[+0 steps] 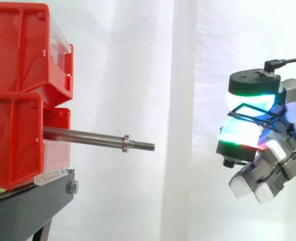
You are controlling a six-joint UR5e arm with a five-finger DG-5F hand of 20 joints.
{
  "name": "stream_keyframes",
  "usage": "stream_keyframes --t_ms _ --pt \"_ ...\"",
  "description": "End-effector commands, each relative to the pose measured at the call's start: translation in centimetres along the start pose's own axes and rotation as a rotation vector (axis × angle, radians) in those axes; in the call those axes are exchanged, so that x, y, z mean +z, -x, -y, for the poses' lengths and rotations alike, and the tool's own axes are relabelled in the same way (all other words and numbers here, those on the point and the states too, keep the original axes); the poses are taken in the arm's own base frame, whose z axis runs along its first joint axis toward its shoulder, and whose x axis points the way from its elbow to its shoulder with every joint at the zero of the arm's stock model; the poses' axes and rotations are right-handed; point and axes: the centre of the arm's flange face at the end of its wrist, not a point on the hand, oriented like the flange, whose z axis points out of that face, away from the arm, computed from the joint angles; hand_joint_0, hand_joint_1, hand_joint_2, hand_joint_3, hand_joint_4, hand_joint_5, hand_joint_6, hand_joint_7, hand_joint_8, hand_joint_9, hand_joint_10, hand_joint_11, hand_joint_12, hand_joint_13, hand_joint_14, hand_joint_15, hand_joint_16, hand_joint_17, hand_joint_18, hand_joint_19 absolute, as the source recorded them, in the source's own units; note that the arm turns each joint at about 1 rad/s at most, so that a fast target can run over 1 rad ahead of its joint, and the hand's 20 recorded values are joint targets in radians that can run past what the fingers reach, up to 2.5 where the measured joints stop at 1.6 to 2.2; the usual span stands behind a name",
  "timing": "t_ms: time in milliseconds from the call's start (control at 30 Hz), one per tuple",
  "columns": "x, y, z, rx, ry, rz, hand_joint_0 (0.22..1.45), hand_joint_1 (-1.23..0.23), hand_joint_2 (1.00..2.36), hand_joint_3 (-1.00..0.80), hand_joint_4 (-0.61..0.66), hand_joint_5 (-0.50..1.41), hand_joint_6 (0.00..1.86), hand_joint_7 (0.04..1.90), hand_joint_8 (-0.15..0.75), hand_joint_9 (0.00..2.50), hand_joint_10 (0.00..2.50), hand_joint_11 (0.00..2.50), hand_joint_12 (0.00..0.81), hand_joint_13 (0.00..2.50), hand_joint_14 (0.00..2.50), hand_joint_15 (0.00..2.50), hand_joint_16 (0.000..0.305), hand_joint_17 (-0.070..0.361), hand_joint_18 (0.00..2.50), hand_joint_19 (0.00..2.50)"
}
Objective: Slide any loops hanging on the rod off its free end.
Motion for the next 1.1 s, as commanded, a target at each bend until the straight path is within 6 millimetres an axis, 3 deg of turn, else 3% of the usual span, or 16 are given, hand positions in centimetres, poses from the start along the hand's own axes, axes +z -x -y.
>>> stream_keyframes --t_ms 0,100,233,500,600,733,1067 --pt "0.00 -0.01 0.00 0.001 0.000 0.001 0.56 -0.76 1.22 -0.10 0.17 -0.11 0.92 0.91 0.346 1.08 0.01 0.49 0.430 0.69 0.01 0.28 0.067 0.151 0.66 0.32" --pt "-0.05 0.01 -0.09 0.003 0.001 0.001 0.62 -0.79 1.01 -0.16 0.18 -0.11 0.92 0.92 0.315 1.05 0.02 0.49 0.396 0.65 0.01 0.30 0.059 0.134 0.61 0.34" --pt "-0.01 -0.11 -0.01 0.002 0.000 0.000 0.63 -0.80 1.01 -0.31 0.16 -0.12 0.92 0.96 0.278 1.04 0.02 0.54 0.345 0.62 0.01 0.31 0.049 0.110 0.54 0.37" --pt "-0.01 -0.10 -0.01 0.005 0.000 0.001 0.71 -0.88 1.02 -0.27 0.00 -0.13 0.93 0.98 0.263 0.97 0.02 0.53 0.342 0.60 0.01 0.30 0.048 0.108 0.54 0.34" --pt "-0.01 -0.10 -0.01 0.005 0.000 0.001 0.71 -0.87 1.01 -0.31 0.02 -0.13 0.94 0.92 0.263 0.98 0.02 0.52 0.340 0.61 0.01 0.30 0.048 0.108 0.54 0.34" --pt "0.03 -0.12 0.08 0.004 -0.002 0.001 0.64 -0.81 1.01 -0.36 0.13 -0.11 0.92 0.99 0.272 1.10 0.02 0.52 0.340 0.65 0.01 0.31 0.047 0.106 0.57 0.38" --pt "-0.07 -0.15 0.02 0.008 -0.004 0.002 0.59 -0.63 1.01 -0.35 0.12 -0.08 0.90 1.04 0.262 1.21 0.02 0.51 0.337 0.72 0.01 0.32 0.048 0.107 0.61 0.41"
